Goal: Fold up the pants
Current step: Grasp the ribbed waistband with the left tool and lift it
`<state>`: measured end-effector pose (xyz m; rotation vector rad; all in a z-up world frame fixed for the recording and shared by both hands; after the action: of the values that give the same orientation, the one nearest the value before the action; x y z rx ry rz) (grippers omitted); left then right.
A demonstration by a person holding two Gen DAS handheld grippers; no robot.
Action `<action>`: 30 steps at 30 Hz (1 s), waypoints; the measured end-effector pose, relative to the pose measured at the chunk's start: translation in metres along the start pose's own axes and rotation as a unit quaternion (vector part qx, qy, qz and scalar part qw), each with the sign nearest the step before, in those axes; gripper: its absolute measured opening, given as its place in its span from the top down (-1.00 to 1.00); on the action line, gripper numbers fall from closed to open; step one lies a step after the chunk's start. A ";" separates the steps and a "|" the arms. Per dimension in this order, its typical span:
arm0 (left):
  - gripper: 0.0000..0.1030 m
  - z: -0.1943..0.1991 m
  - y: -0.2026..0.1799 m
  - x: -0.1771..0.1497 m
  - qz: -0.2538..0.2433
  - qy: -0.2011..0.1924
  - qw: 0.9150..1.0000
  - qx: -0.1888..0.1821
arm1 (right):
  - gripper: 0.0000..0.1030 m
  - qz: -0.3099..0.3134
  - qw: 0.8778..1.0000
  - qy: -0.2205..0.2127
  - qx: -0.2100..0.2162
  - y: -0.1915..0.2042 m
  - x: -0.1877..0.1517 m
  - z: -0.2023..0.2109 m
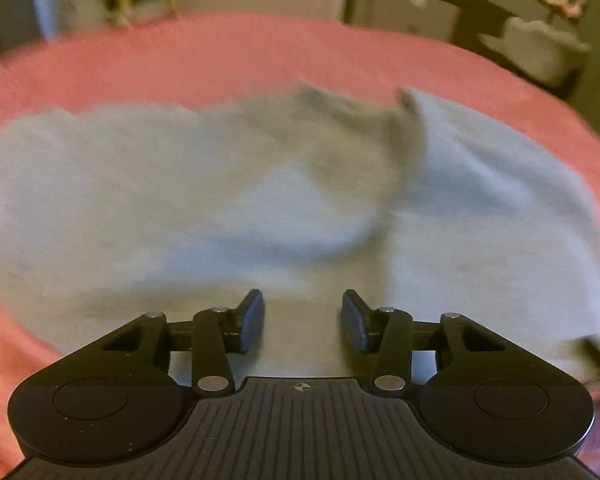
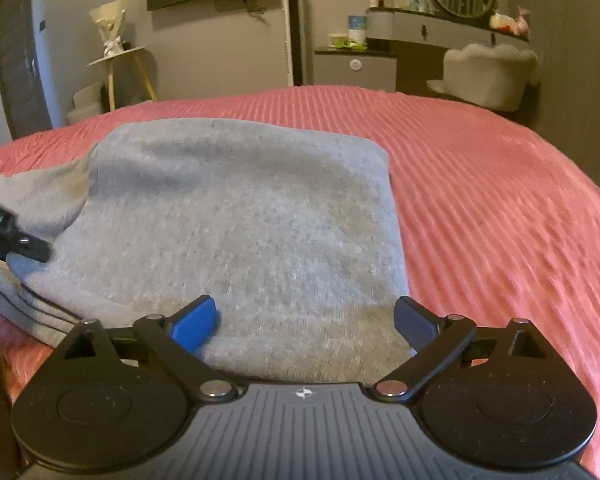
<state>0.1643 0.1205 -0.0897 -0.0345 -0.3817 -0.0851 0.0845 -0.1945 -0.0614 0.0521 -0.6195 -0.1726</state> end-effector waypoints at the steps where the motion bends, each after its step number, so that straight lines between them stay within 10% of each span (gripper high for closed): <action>1: -0.28 0.011 0.007 -0.003 0.001 -0.008 1.000 0.003 | -0.87 -0.009 1.000 0.001 0.001 -0.002 0.000 0.000; 4: -0.83 0.028 0.052 -0.011 0.052 -0.032 0.998 -0.027 | -0.89 -0.037 0.999 0.004 -0.005 -0.009 -0.001 -0.001; 14: -0.85 0.010 0.185 -0.043 0.290 -0.031 0.950 -0.107 | -0.89 -0.032 0.998 -0.014 -0.049 0.003 -0.001 0.004; 26: -0.85 -0.015 0.254 -0.023 0.368 -0.091 0.895 -0.235 | -0.89 -0.037 0.997 -0.020 -0.064 0.004 -0.003 -0.006; 30: -0.85 -0.028 0.270 -0.019 0.399 -0.103 0.863 -0.292 | -0.89 -0.039 0.997 -0.022 -0.065 0.004 -0.003 -0.008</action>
<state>0.1813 0.3899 -0.1274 -0.8069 -0.5183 0.6361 0.0870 -0.1899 -0.0691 -0.0531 -0.6500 -0.2893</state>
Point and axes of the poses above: each gripper's, at about its wrist camera, not at the fingertips, and z roughly against the way its jaws point, y to its left, x to its top, the point moved 6 cm from there along -z, roughly the way its jaws point, and after that the axes turned 14 degrees about y, right-handed, at the moved point
